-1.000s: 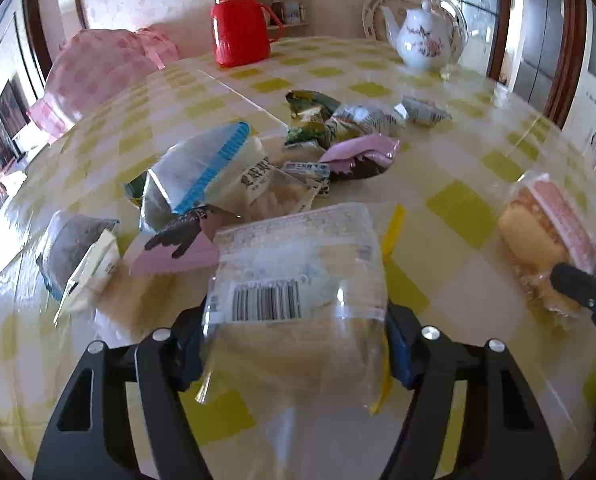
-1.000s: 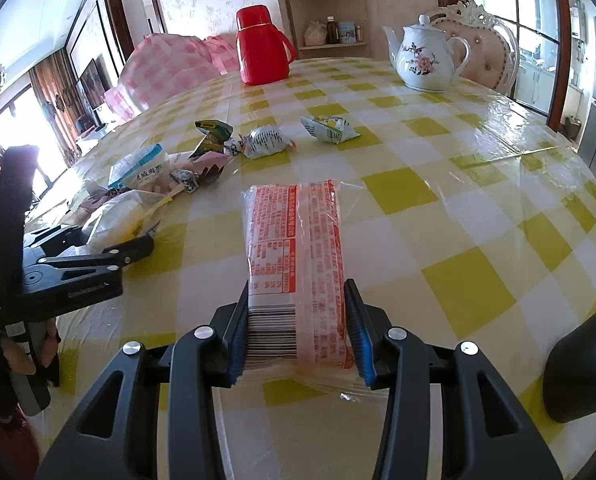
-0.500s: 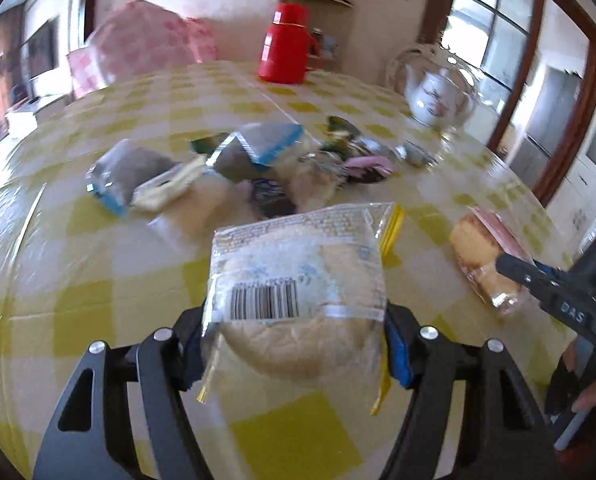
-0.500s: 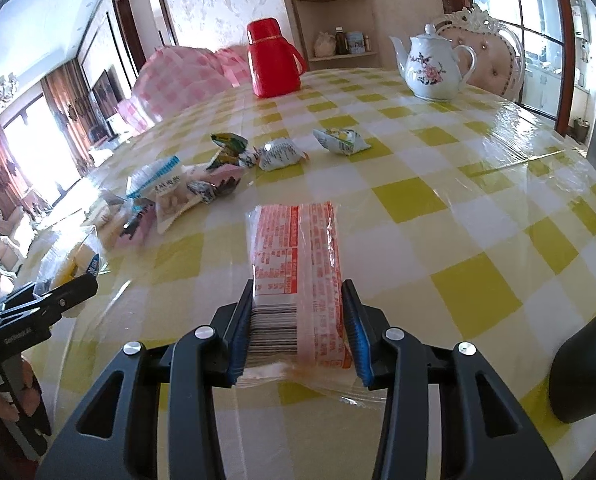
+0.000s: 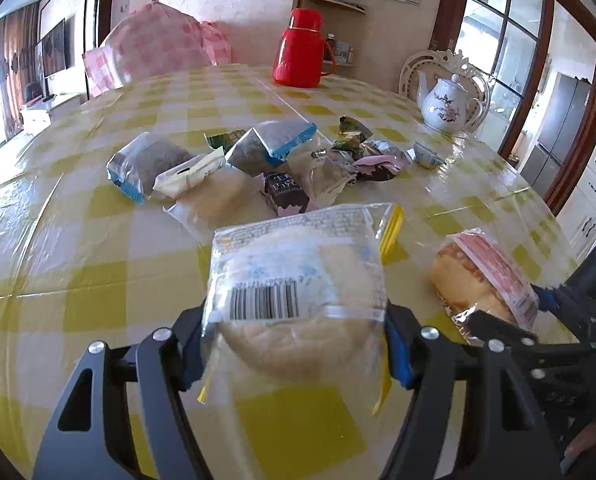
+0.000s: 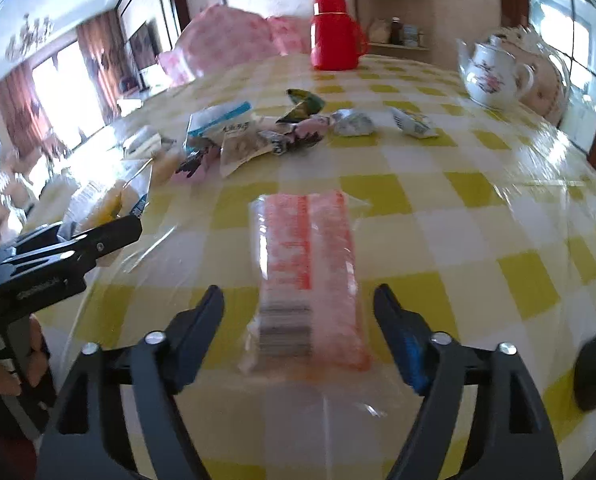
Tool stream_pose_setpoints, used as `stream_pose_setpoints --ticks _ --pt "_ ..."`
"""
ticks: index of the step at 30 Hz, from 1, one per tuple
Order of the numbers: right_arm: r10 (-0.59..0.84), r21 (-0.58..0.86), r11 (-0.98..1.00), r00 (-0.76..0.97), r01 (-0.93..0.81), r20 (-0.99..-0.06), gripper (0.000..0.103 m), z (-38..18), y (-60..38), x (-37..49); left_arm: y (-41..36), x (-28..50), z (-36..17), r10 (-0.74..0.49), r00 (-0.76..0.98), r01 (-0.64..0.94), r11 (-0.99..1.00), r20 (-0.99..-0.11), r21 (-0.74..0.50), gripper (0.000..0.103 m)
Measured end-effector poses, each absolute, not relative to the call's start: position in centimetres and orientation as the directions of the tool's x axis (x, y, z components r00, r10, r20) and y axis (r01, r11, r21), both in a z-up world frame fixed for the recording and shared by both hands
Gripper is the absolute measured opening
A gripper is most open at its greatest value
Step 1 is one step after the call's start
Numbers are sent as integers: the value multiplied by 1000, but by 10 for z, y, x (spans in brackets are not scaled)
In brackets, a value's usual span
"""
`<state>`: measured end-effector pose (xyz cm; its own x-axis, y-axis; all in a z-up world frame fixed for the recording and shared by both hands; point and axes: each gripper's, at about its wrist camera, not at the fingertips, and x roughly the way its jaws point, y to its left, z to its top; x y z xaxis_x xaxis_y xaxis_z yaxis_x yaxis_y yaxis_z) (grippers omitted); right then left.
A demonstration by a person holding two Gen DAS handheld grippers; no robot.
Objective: Organize snacks
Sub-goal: 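Carry both bags off the table edge toward the floor area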
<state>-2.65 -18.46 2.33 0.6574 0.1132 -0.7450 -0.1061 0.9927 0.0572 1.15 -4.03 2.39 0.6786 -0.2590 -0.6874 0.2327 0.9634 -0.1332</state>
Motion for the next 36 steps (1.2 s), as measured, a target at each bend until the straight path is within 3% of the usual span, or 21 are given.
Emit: stream_pose_setpoints --ticks 3,4,6,9,15,28,36 --pt "60 3 996 613 -93 -788 68 14 -175 -8 -40 12 24 -262 677 227 963 -688 -143 70" --pt "47 -3 997 609 -81 -792 51 12 -175 -6 -40 11 24 -262 677 226 963 -687 -145 70" --pt "55 8 997 629 -78 -776 49 15 -178 -10 -39 9 24 -263 680 221 964 -684 -150 70" --pt "72 58 997 677 -44 -732 48 22 -190 -19 -36 7 24 -262 684 214 964 -681 -156 70" --pt "114 135 991 668 -20 -736 48 22 -197 -20 -33 5 25 -253 691 197 967 -677 -160 70" --pt "322 391 919 675 -53 -664 47 25 -184 -39 -20 -15 31 -265 714 174 964 -648 -202 70" --pt "355 402 911 670 -91 -652 47 26 -164 -52 -7 -42 31 -228 728 148 973 -646 -176 70"
